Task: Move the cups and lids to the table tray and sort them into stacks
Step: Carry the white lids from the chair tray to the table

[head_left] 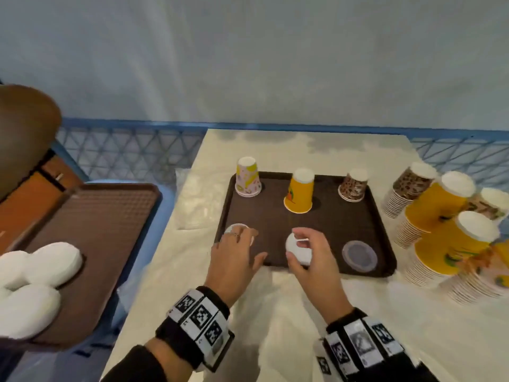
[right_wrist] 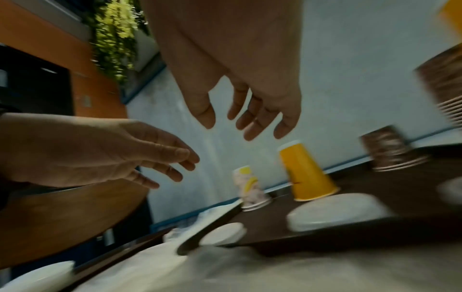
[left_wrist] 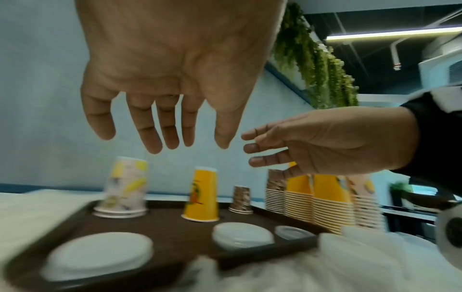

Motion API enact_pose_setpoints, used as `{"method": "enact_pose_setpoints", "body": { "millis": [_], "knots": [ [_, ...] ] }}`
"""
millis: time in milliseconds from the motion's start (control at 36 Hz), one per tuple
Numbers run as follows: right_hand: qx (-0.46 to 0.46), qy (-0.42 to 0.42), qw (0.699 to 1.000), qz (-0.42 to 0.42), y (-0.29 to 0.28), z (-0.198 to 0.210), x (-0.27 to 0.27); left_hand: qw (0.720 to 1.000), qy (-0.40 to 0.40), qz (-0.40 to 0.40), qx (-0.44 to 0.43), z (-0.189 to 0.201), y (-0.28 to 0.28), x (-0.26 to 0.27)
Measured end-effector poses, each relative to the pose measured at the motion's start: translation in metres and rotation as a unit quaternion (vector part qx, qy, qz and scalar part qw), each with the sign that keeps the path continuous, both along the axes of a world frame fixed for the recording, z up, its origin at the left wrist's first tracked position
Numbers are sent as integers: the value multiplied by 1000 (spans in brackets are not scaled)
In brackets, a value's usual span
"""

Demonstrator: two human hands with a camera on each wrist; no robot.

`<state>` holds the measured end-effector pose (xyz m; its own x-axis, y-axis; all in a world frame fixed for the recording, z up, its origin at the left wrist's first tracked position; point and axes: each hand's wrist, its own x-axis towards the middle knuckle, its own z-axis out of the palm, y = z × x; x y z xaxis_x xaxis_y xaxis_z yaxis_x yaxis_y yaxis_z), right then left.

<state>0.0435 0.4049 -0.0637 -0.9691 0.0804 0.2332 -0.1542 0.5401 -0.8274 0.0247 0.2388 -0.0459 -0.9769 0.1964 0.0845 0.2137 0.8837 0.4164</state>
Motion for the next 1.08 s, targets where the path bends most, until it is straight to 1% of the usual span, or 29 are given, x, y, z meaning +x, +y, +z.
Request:
{"method": "enact_pose_setpoints", "body": {
  "millis": [83,111,222,306,361,417,500,583,694,778,861,972,1083],
  "knots": [
    [17,-37,994,101,-66,1,-11,997,-19,67,11,6,-70,5],
    [20,-44,992,116,-71,2,-12,997,-20,74,16,7,-78,4],
    [59,-31,974,217,-150,-3,-27,985,-43,166,28,17,-169,12],
    [89,-44,955,279,-209,-6,-37,971,-59,231,20,21,-236,21],
    [103,-64,942,313,-246,-7,-45,961,-92,262,7,21,-275,28],
    [116,-87,930,338,-282,-7,-52,948,-142,284,-18,18,-309,32],
    [144,-111,916,357,-334,-11,-65,930,-216,289,-72,12,-349,34],
    [159,-151,905,364,-377,-20,-74,921,-264,261,-120,1,-373,34],
    [157,-203,899,354,-420,-31,-84,919,-293,215,-153,-14,-391,29],
    [150,-239,899,334,-444,-38,-89,914,-312,200,-168,-21,-401,24],
    [148,-269,900,309,-461,-43,-94,909,-329,184,-177,-25,-407,18],
    [171,-297,892,295,-475,-50,-97,905,-346,159,-190,-30,-406,13],
    [190,-297,895,273,-479,-52,-101,908,-354,149,-168,-32,-405,10]
  ]
}}
